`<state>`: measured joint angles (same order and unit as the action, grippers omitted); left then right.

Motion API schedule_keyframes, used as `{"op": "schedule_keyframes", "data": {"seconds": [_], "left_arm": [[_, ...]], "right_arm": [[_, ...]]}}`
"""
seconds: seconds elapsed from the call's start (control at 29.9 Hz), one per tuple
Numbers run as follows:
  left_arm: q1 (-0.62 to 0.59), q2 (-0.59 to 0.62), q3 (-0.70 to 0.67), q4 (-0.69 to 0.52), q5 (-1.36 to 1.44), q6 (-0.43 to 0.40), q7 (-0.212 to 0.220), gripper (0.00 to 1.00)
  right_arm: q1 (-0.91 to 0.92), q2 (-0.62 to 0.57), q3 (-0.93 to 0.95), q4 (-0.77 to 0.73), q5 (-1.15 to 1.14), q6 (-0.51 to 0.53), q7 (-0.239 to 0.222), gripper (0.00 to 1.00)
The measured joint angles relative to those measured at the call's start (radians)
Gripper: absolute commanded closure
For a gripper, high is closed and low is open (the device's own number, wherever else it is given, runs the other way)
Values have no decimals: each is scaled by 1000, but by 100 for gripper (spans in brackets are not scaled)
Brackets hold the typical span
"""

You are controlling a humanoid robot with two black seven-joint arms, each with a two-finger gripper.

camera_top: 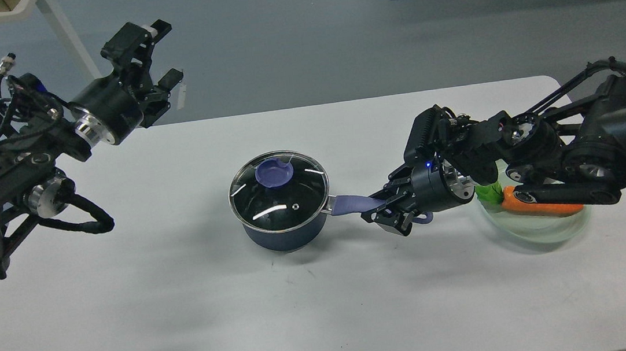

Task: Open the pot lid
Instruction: 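Reach the left gripper to the purple knob on the glass lid, then grasp the knob and lift the glass lid off the pan with the left gripper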

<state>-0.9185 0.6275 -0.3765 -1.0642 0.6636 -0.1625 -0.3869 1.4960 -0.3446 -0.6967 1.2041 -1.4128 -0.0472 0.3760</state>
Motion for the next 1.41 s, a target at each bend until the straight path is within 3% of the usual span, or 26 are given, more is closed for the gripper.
{"op": "schedule_keyframes", "data": {"seconds": [0.27, 0.54, 0.67, 0.87, 1.07, 1.24, 1.34, 1.41], "left_arm": [[-41, -83, 36, -90, 669, 11, 0, 1], [-83, -121, 200, -99, 1086, 129, 3, 1], [-105, -123, 298, -96, 1152, 183, 5, 1], [-116, -122, 349, -90, 1163, 202, 6, 1], [-110, -162, 415, 19, 1158, 260, 0, 1], [-112, -176, 465, 41, 1151, 289, -1, 2], [-111, -178, 468, 44, 1150, 291, -1, 12], [-109, -178, 468, 44, 1150, 292, -2, 32]], "right_arm": [[-3, -4, 0, 1, 2, 0, 0, 77], [-3, -24, -3, 40, 1, 1, 2, 77], [-2, -26, -4, 42, 0, 2, 2, 77], [-2, -27, -3, 42, 0, 2, 2, 77], [-4, -30, -2, 41, 0, 2, 2, 77], [-7, -43, -2, 42, 0, 2, 1, 77], [-9, -43, -1, 42, 0, 2, 1, 77], [-11, -43, -1, 42, 0, 2, 1, 77]]}}
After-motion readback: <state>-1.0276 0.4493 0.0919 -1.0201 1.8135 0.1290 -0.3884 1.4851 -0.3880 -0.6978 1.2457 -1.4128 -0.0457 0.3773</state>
